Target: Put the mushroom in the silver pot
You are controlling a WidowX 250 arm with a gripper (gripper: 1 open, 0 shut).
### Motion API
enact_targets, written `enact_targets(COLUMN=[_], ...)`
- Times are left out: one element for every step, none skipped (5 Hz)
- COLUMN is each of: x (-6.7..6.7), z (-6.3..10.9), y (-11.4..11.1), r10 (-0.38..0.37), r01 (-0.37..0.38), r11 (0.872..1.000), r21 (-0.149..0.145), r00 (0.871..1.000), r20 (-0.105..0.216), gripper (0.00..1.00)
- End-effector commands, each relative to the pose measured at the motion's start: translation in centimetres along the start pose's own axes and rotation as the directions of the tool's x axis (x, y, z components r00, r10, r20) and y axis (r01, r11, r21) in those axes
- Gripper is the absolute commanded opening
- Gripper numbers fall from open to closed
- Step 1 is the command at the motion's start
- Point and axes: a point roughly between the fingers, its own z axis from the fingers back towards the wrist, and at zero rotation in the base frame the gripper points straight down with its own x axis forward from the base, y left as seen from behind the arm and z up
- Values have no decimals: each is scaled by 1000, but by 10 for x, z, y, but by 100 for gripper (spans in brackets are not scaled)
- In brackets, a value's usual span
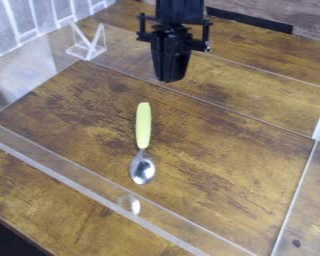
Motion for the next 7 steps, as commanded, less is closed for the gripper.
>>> enact_targets(x=[7,13,21,28,40,52,51], z=[19,15,9,6,9,11,12], y=[6,8,18,26,24,22,22], r10=[-23,-41,-76,-113,-134,-153,-174], r01=[23,42,77,114,134,153,175], r11=[1000,999,997,994,991,988,984], r21=[-2,-9,-3,0,-1,-4,-12], r00=[997,997,995,992,989,987,983], r20=[74,72,65,63,60,59,58], gripper=[100,100,100,100,100,100,100])
